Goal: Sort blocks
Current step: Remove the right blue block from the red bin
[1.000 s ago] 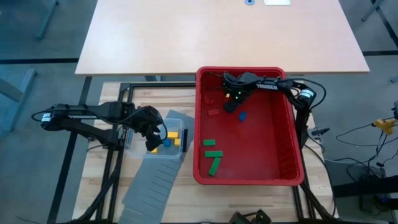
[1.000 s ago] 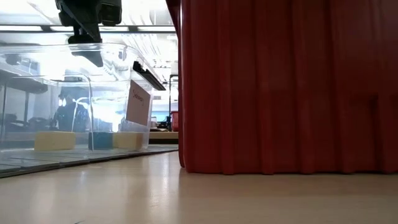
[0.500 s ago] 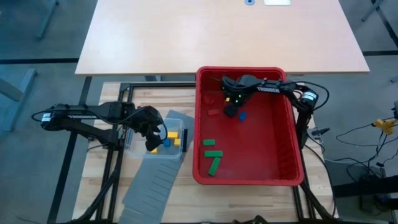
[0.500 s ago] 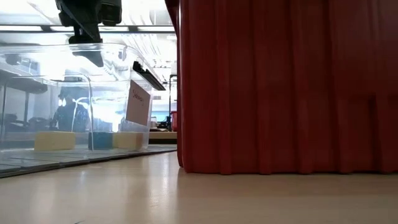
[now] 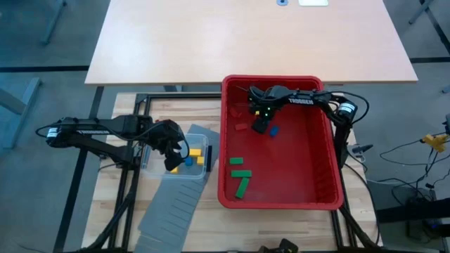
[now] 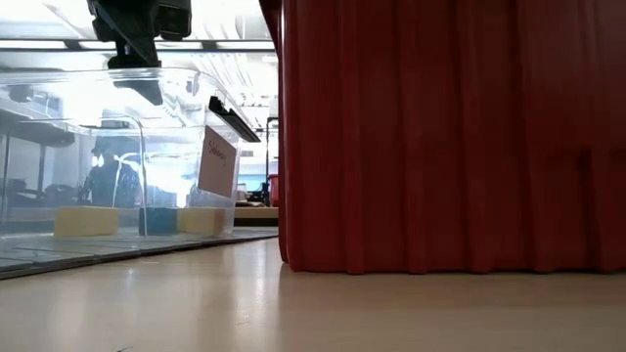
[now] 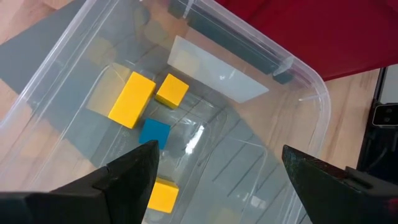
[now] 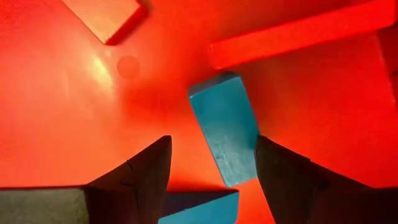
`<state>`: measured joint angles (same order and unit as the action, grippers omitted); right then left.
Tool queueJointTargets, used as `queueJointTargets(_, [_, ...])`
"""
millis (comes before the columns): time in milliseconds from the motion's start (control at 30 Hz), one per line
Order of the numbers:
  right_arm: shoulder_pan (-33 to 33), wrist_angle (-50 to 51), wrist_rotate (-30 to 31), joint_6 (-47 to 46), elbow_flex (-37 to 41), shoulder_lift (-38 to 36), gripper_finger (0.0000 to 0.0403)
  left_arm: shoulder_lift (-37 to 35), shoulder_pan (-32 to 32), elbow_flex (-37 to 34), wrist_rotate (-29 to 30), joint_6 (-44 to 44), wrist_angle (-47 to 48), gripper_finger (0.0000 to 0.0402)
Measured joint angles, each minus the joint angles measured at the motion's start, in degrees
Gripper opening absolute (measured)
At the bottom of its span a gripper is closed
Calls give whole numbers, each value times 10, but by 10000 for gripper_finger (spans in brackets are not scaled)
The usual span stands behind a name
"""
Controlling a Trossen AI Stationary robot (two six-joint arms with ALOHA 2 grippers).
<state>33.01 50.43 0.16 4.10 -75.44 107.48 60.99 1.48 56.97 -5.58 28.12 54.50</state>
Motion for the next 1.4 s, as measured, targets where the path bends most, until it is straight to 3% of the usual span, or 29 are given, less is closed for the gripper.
queueJointTargets(767, [-21, 57, -36, -32, 1, 12, 200, 0, 0, 0, 0, -2, 0, 314])
queueJointTargets(933, [-34, 82, -67, -62, 1, 12, 191, 0, 0, 0, 0, -2, 0, 314])
queueJointTargets(1167, [-43, 101, -43, -130, -23, 10, 192, 0, 0, 0, 0, -5, 0, 314])
queueJointTargets(1400, [-44, 92, -5, -98, -57, 7, 193, 0, 0, 0, 0, -8, 0, 314])
